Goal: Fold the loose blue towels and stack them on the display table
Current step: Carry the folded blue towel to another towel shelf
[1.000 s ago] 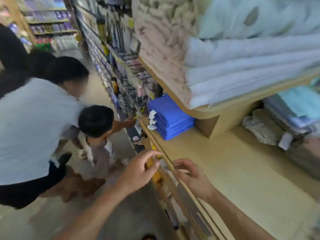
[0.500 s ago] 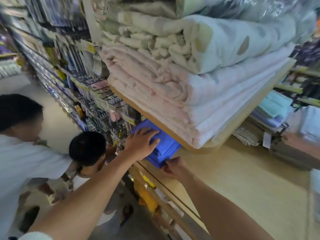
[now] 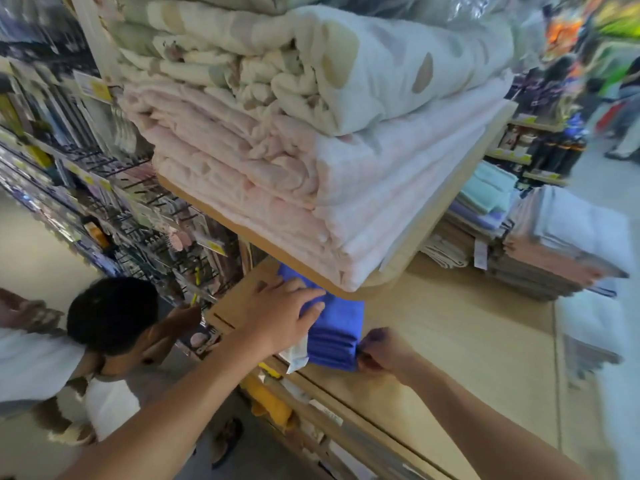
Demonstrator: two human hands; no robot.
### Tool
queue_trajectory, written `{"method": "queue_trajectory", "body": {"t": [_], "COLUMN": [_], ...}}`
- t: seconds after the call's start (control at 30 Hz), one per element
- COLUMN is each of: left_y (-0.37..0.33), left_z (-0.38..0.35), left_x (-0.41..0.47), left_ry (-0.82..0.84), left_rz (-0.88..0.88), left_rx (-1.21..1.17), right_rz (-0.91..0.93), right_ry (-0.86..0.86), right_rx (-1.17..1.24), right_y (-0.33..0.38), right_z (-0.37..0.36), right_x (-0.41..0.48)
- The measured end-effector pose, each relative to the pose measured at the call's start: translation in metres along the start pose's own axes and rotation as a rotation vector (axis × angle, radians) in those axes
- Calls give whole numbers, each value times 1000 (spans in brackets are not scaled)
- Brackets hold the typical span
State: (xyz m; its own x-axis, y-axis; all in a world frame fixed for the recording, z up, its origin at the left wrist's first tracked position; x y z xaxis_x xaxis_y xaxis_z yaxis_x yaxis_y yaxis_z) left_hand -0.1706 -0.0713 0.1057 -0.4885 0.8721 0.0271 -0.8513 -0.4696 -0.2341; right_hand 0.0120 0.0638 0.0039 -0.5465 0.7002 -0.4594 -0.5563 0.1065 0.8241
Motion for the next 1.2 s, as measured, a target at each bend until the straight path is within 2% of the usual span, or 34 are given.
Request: {"method": "queue_trajectory", "body": {"t": [0.13,0.3,0.47,0.57,0.63,0.7,0.8,0.93,1.0,1.1,1.2], "left_y": [-65,-145,-188,-192,-185,-177,-163,-133,-125,-120,-123], "left_z": [-21,-41,-53,-64,-75,-84,-86,-83,-80,-82,-85], "left_x": [-17,-31,-35,-34,-35,-39,-41,-31,-27,-27,-29], "left_ry": [0,-38,-192,-212,-101,-14,30,155,184,196,188], "left_rz": [-135,-287,-236,-196,-128,-95,-62,8,-17,-47,-41], "left_rx": [-154,-179,-106,-127,-151,-202,-346,-648,-743,-829,-911], "right_rz": [-54,-129,-175,-202,-237,-269,-293,-193,-91,-1,37], "right_ry": [10,-34,-44,-127,-241,-271,-197,51,112,39,46], "right_rx": [-141,-263,-255,-129,60,275,562,865,855,722,839], "right_y": [-41,-72,-88,-95,-98,-99,-101,-88,-73,-58,-51], "right_z": [63,128,148,144,142,137,131,114,103,92,88], "right_x": [-41,-97,-122,-118,-116,-114,-113,-114,-115,-116,-124]}}
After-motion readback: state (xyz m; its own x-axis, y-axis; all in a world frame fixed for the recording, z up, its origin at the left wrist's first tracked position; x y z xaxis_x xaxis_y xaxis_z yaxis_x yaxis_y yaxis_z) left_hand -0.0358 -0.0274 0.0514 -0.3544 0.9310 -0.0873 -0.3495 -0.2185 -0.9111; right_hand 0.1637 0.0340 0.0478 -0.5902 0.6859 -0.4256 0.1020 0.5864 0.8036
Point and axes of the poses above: each hand's wrist, its own x-axis towards the middle knuckle, its own z-axis out of the back of the hand, y = z × x, the point moved 3 cm from there along x, towards the middle knuckle, and after that the axes turned 9 degrees about z, right-handed, at the moved point
